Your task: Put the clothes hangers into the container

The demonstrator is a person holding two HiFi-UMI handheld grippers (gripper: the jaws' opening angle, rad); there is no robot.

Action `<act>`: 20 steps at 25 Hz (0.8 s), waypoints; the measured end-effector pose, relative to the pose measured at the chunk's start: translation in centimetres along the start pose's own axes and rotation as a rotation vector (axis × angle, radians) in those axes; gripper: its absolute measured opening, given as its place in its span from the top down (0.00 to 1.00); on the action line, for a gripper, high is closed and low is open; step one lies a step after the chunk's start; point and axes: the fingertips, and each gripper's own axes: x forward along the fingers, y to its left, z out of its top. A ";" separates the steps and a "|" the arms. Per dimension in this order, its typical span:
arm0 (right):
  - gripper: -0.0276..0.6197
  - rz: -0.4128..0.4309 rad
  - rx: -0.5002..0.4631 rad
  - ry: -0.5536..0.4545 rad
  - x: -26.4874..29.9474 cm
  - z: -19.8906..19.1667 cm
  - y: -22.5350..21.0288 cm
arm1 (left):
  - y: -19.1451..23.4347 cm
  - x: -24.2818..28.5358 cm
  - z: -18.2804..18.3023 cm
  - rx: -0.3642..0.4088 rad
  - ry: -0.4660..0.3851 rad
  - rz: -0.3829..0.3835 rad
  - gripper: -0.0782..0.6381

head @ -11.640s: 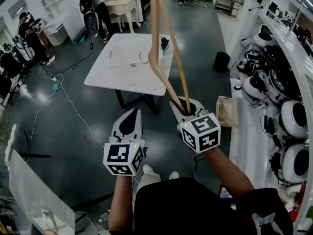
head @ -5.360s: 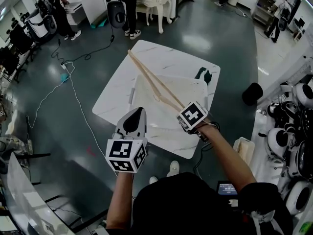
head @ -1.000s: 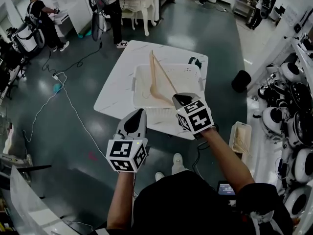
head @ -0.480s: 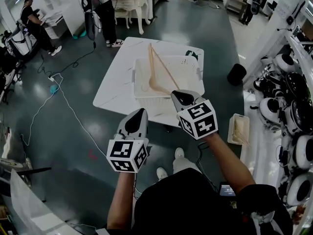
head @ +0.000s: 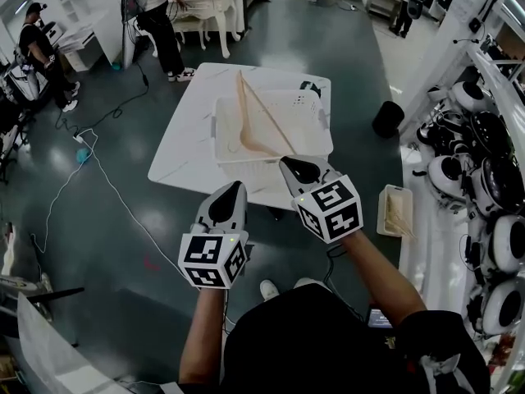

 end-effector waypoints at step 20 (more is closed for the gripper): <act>0.93 0.018 -0.009 -0.098 -8.3 0.5 -2.7 | -8.3 0.5 1.4 0.009 -0.054 0.019 0.88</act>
